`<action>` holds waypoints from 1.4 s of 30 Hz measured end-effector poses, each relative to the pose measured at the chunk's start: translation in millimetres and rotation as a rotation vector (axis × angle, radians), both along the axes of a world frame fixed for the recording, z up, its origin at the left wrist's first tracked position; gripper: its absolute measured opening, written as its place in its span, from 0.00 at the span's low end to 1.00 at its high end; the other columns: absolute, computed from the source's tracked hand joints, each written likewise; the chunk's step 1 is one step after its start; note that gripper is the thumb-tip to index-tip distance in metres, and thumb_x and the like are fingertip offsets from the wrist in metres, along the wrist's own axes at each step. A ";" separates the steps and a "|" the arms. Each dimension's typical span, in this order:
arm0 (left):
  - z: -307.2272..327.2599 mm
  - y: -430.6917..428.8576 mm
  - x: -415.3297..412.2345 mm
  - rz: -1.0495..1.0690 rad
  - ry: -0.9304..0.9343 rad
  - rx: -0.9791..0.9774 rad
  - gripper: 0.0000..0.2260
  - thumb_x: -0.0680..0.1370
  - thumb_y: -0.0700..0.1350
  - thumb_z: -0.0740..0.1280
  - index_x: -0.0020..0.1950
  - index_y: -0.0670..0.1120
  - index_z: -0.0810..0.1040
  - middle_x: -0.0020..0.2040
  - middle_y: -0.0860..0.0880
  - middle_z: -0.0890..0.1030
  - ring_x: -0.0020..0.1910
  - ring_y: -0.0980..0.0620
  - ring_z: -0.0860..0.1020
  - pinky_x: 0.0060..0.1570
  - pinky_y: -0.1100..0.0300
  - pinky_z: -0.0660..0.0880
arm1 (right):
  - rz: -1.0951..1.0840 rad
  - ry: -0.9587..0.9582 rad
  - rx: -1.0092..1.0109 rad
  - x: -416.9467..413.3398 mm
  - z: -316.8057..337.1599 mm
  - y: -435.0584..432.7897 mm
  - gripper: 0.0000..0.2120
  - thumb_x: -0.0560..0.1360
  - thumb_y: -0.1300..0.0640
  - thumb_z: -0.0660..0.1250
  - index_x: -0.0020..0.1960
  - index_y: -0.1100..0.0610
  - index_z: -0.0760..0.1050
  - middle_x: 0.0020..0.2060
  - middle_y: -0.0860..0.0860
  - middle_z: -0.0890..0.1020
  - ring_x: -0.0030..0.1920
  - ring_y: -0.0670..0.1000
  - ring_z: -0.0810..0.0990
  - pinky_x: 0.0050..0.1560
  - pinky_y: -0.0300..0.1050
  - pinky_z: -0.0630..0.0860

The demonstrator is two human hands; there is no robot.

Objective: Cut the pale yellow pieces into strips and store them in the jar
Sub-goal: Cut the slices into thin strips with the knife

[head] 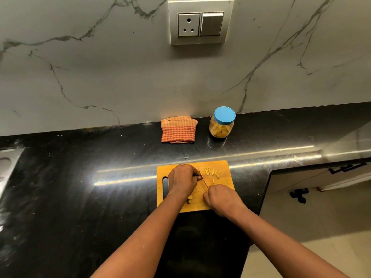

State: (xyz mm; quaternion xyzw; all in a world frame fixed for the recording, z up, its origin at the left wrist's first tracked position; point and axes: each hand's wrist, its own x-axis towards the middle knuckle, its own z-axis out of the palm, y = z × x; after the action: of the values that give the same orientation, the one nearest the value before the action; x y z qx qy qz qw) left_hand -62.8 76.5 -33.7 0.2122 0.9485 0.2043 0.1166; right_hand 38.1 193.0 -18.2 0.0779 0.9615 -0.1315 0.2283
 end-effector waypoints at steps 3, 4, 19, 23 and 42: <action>1.3 -0.1 0.1 0.009 -0.009 -0.005 0.08 0.75 0.54 0.72 0.52 0.56 0.85 0.49 0.57 0.85 0.50 0.56 0.79 0.46 0.58 0.77 | -0.054 -0.011 0.017 -6.6 3.0 -6.6 0.18 0.82 0.49 0.51 0.53 0.58 0.76 0.49 0.55 0.80 0.50 0.55 0.78 0.45 0.48 0.72; 1.8 -0.2 0.1 0.012 -0.011 -0.002 0.08 0.75 0.54 0.72 0.52 0.56 0.85 0.49 0.57 0.85 0.50 0.56 0.79 0.46 0.59 0.77 | -0.049 -0.008 0.021 -7.5 2.8 -9.6 0.17 0.82 0.50 0.52 0.54 0.58 0.76 0.50 0.55 0.80 0.50 0.55 0.78 0.43 0.47 0.71; 8.9 2.9 6.1 0.100 -0.047 0.013 0.08 0.74 0.54 0.73 0.52 0.55 0.85 0.48 0.57 0.85 0.49 0.57 0.79 0.42 0.63 0.73 | -0.140 -0.011 0.092 27.2 11.2 -9.6 0.15 0.82 0.51 0.53 0.49 0.55 0.76 0.46 0.52 0.82 0.47 0.55 0.81 0.42 0.47 0.74; 9.3 1.5 7.9 0.139 -0.037 0.022 0.08 0.73 0.55 0.73 0.50 0.55 0.86 0.47 0.57 0.85 0.47 0.58 0.79 0.39 0.63 0.70 | -0.065 0.026 0.097 28.1 15.7 1.3 0.16 0.82 0.52 0.52 0.52 0.57 0.76 0.48 0.53 0.80 0.47 0.56 0.80 0.43 0.49 0.75; 3.2 -0.2 13.0 0.152 -0.036 0.064 0.08 0.74 0.54 0.73 0.49 0.53 0.86 0.49 0.57 0.84 0.50 0.56 0.78 0.46 0.60 0.75 | 0.028 0.078 0.034 12.3 20.7 -5.6 0.17 0.83 0.53 0.51 0.54 0.58 0.77 0.51 0.55 0.80 0.50 0.56 0.79 0.47 0.48 0.75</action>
State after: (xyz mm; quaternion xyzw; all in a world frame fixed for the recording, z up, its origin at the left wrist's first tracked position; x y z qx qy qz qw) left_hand -49.8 76.3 -30.5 0.1395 0.9527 0.2463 0.1108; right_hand 50.4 187.3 2.4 0.0632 0.9727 -0.1151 0.1912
